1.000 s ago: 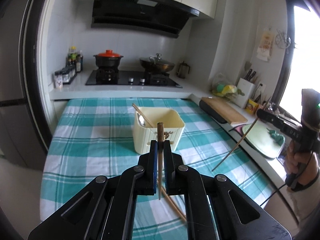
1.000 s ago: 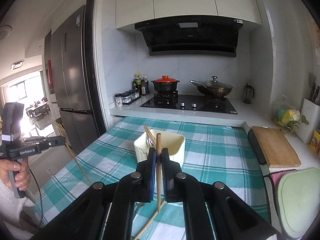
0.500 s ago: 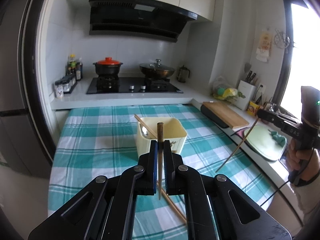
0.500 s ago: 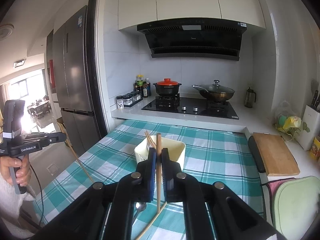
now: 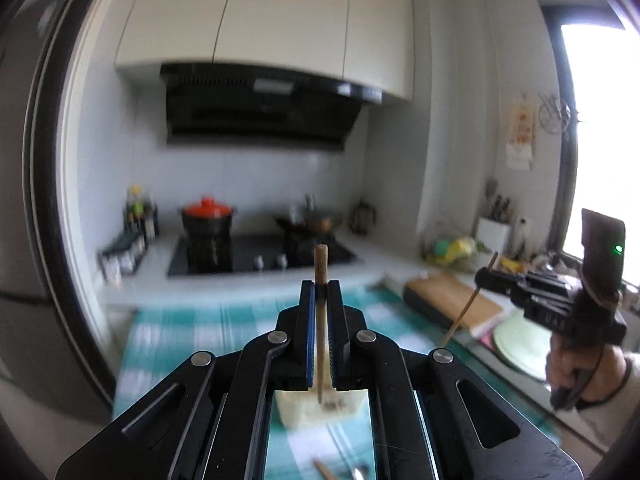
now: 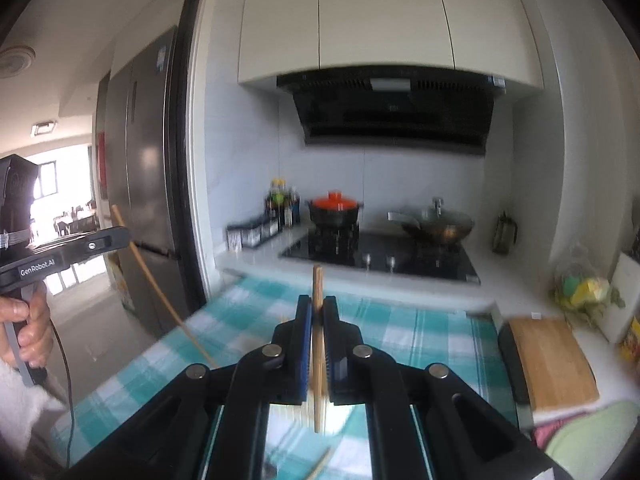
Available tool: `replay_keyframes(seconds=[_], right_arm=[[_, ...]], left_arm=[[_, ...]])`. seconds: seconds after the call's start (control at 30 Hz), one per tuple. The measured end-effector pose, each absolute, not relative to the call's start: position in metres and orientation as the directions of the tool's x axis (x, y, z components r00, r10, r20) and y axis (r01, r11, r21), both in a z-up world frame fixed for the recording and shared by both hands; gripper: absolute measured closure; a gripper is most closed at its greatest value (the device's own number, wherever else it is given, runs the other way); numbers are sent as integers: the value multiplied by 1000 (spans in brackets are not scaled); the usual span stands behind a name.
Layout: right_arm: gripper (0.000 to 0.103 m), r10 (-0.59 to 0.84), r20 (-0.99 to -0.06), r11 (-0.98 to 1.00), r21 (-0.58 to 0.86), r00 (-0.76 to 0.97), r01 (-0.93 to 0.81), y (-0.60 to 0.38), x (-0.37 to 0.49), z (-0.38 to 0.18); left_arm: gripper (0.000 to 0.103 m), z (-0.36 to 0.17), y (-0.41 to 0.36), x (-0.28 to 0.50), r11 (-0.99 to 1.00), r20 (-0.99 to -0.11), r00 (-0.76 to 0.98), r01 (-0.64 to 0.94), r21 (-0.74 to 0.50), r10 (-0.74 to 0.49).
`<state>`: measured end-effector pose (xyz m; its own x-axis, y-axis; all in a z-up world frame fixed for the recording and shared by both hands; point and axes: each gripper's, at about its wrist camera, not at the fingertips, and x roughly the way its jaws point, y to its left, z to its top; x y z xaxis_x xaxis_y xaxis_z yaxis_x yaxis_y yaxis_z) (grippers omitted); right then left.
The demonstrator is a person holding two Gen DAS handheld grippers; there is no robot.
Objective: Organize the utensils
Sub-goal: 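Lower the chopsticks into the cream holder and open both grippers, then withdraw both grippers and move them back toward the remaining utensils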
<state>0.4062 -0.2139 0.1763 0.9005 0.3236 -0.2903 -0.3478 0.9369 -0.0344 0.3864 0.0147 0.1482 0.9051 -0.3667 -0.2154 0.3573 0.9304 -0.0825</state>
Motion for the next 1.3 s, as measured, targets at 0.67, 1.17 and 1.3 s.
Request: replay_keyframes(seconds=[0.67, 1.17, 1.3], right_arm=[[97, 282, -688, 941, 61, 669, -334, -182, 605, 45], [58, 338, -695, 919, 100, 635, -381, -233, 515, 76], [55, 226, -759, 913, -53, 610, -405, -265, 437, 66]], left_arm=[[99, -3, -23, 589, 943, -661, 673, 218, -251, -331], [33, 3, 4, 497, 939, -768, 560, 305, -157, -311], [25, -22, 20, 417, 935, -821, 512, 346, -73, -254]])
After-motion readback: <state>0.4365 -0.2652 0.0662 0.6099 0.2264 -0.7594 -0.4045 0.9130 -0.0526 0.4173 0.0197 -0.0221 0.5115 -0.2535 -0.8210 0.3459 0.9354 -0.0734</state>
